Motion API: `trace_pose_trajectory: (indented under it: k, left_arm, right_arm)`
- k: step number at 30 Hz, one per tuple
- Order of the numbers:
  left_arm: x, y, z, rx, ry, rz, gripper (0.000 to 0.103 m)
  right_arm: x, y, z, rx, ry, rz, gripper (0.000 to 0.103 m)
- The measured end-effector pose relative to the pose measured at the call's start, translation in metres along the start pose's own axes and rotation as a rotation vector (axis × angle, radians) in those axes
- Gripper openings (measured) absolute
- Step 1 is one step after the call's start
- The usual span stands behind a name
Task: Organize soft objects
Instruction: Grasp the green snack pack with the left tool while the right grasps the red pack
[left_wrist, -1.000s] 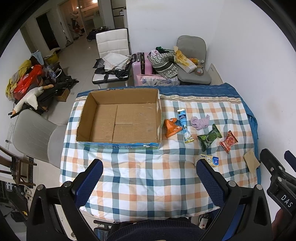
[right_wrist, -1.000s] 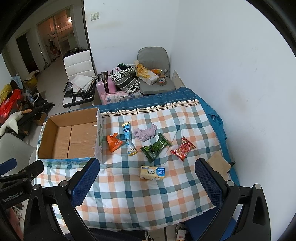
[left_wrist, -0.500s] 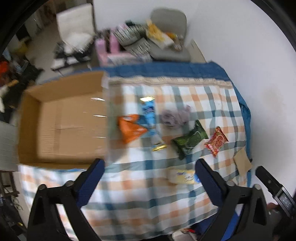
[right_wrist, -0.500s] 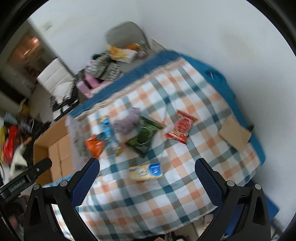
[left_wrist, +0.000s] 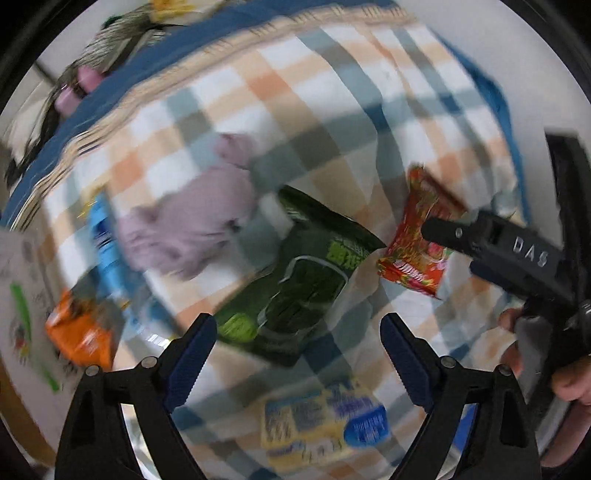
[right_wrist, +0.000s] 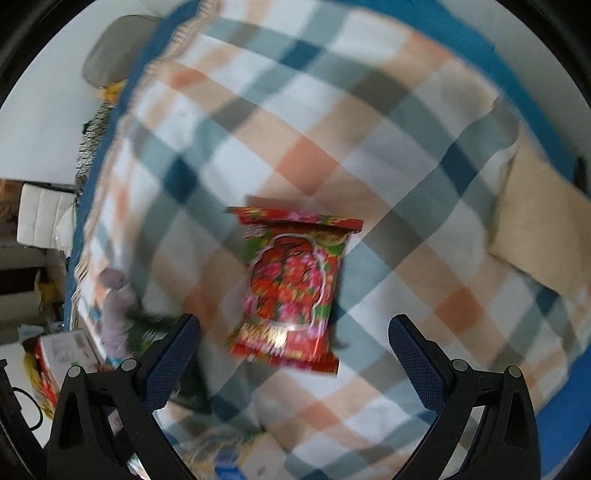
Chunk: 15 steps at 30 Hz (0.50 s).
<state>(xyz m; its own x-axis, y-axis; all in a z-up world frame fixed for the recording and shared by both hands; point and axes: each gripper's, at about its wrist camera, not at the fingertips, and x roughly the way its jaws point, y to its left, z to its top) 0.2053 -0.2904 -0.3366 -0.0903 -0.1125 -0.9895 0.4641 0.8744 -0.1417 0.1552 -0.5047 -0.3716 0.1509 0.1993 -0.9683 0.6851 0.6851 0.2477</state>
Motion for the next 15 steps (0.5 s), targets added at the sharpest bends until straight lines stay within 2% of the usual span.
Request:
trace_pose_trajectory:
  k: [5, 6, 7, 8, 10, 11, 15]
  left_arm:
    - [0.043, -0.017, 0.008, 0.082, 0.053, 0.11, 0.089]
    - [0.048, -0.018, 0.009, 0.087, 0.054, 0.122, 0.086]
    - [0.053, -0.018, 0.01, 0.09, 0.056, 0.145, 0.073]
    - [0.056, -0.017, 0.011, 0.09, 0.059, 0.159, 0.067]
    - [0.058, -0.014, 0.012, 0.076, 0.048, 0.144, 0.065]
    - [0.057, -0.013, 0.012, 0.072, 0.042, 0.142, 0.06]
    - [0.049, -0.011, 0.009, 0.062, 0.027, 0.122, 0.047]
  right_arm:
    - [0.029, -0.009, 0.011, 0.002, 0.041, -0.03, 0.102]
    - [0.033, -0.01, 0.011, 0.006, 0.047, -0.03, 0.101]
    - [0.037, -0.01, 0.012, 0.01, 0.052, -0.031, 0.101]
    - [0.039, -0.009, 0.012, 0.007, 0.045, -0.042, 0.1]
    - [0.043, -0.006, 0.014, -0.004, 0.04, -0.052, 0.1]
    - [0.045, -0.005, 0.014, -0.006, 0.039, -0.063, 0.099]
    - [0.055, 0.007, 0.012, -0.043, 0.037, -0.16, 0.096]
